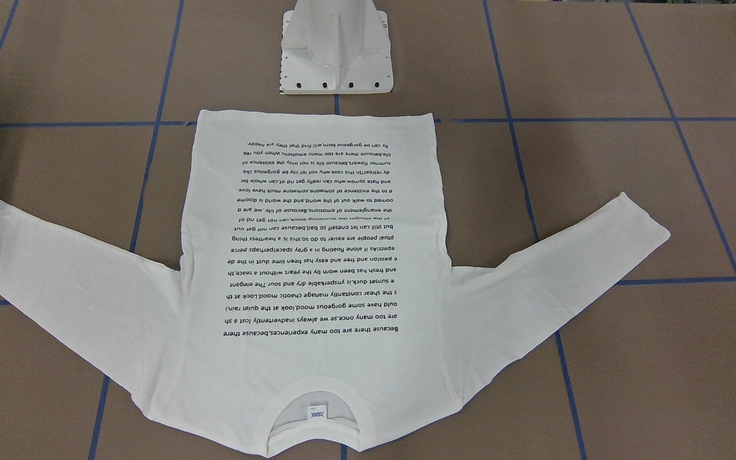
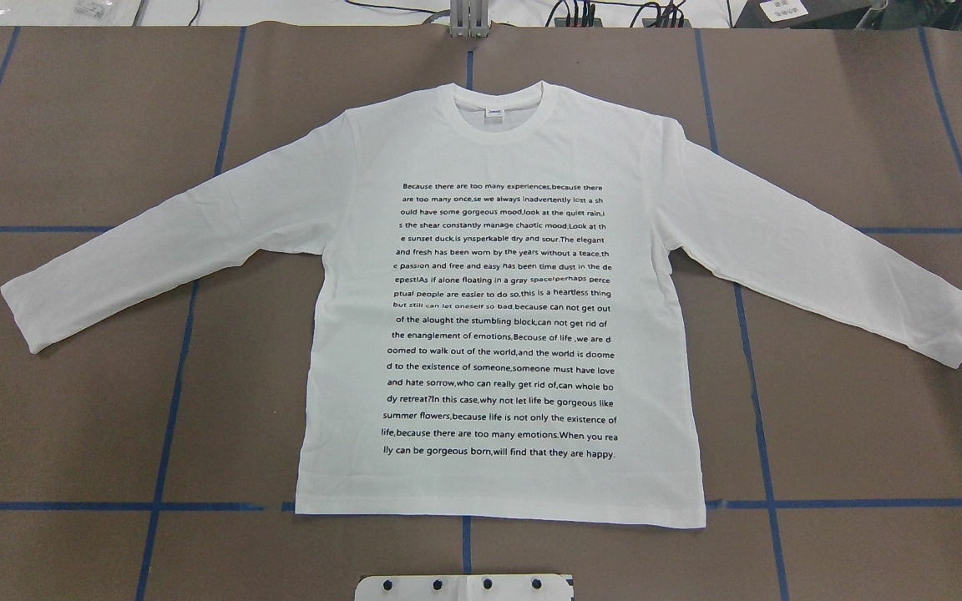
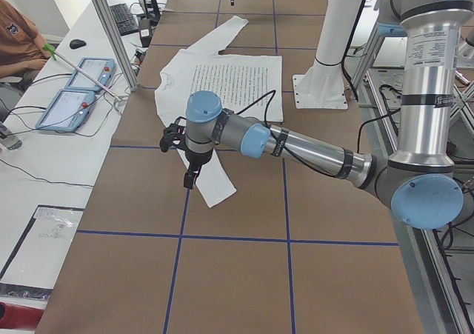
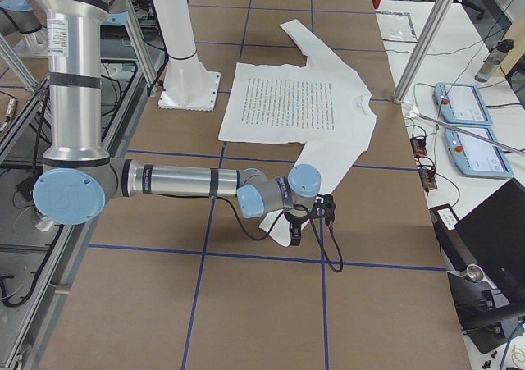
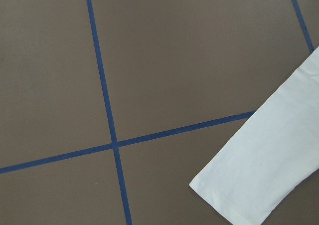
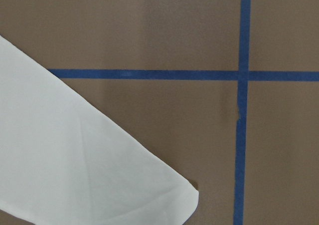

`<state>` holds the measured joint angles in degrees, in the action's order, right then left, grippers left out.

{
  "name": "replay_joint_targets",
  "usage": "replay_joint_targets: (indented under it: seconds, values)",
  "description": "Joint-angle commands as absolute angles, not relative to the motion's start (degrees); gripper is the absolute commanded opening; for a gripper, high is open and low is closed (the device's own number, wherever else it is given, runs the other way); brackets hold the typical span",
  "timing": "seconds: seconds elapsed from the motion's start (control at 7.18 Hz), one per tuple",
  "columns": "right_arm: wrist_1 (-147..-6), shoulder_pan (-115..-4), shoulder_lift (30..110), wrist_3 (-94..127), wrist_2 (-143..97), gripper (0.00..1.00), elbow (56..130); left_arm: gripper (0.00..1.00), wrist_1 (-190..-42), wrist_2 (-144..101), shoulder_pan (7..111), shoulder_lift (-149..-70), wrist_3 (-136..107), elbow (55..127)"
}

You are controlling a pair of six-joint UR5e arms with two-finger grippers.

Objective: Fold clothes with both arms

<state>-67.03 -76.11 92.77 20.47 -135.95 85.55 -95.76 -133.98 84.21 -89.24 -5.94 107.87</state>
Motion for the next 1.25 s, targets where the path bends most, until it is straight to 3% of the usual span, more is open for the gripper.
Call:
replay_joint_targets:
  seconds: [0.0, 1.11]
  values:
    - [-55.24, -72.62, 92.9, 33.65, -135.88, 1.0, 80.6, 1.0, -97.73, -135.35, 84.02, -89.12, -5.98, 107.93]
    - [-54.23, -69.17, 91.68, 40.52, -132.8, 0.89, 76.91, 0.99, -97.65, -135.26, 83.85, -89.74, -7.47, 107.93]
